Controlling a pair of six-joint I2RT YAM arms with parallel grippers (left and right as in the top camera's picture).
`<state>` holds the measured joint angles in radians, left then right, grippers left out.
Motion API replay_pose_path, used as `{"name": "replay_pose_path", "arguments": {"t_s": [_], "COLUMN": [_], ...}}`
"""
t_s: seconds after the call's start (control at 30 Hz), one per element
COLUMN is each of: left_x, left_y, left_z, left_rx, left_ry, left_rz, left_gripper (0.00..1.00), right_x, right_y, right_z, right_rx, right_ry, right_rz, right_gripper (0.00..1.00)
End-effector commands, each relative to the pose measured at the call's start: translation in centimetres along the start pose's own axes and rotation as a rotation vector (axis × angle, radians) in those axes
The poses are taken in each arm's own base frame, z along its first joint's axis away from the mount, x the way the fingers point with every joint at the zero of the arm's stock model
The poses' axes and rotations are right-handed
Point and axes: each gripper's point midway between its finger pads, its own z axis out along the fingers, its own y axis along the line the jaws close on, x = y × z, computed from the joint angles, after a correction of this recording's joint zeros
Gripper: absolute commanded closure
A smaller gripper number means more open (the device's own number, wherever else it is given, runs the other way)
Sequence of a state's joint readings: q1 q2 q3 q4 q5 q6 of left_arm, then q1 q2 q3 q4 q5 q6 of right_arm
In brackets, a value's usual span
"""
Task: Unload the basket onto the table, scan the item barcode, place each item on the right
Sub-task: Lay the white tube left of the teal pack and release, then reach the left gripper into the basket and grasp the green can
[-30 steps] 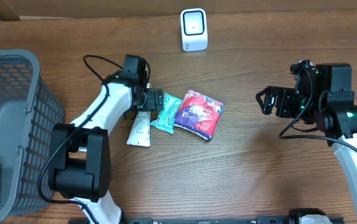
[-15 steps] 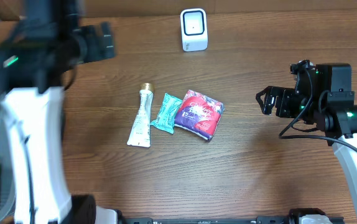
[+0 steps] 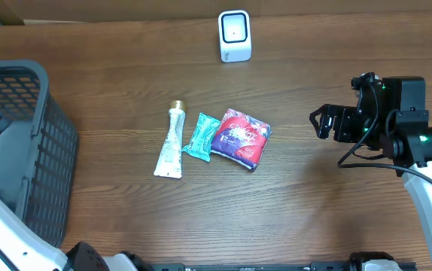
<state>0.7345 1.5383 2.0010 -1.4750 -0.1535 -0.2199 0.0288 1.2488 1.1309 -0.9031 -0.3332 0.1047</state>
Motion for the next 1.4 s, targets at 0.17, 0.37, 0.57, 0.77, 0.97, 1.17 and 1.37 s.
{"name": "replay_pose_path", "arguments": {"t_s": [0.17,0.37,0.57,0.77,0.97,1.17,1.37], "left_x": [2.0,4.9,8.5,9.4,9.7,10.2,10.8], "left_y": [2.7,3.0,3.5,6.4,8.4,9.8,10.3], "left_z": [9.1,16.5,21.7,24.0,25.2,26.4,28.4], "left_rx": [-0.185,-0.214,-0.178,-0.204,-0.185,-0.192,-0.214], "left_ry": [0.05,0.064,0.086,0.111,0.125,0.161,0.187], "left_rz": [0.009,0.3,0.451,0.425,0.356,0.454,0.474], "left_gripper": [0.0,0.0,0.01,0.01,0.01,0.0,0.0], "right_x": [-0.7,-0.8,-0.6,-0.3,-0.2,-0.2,-0.2], "right_y": [0.6,0.5,0.5,0.2,0.2,0.2,0.2], "right_z": [-0.4,-0.4,-0.2,0.3,0.3,0.3,0.3], "right_rx": [-0.01,-0.009,-0.008,-0.003,-0.003,-0.003,-0.003], "right_ry": [-0.021,-0.023,-0.015,0.01,0.015,0.016,0.016], "right_rz": [-0.016,-0.016,-0.013,-0.004,-0.002,-0.001,-0.002], "right_gripper": [0.0,0.0,0.0,0.0,0.0,0.0,0.0]}}
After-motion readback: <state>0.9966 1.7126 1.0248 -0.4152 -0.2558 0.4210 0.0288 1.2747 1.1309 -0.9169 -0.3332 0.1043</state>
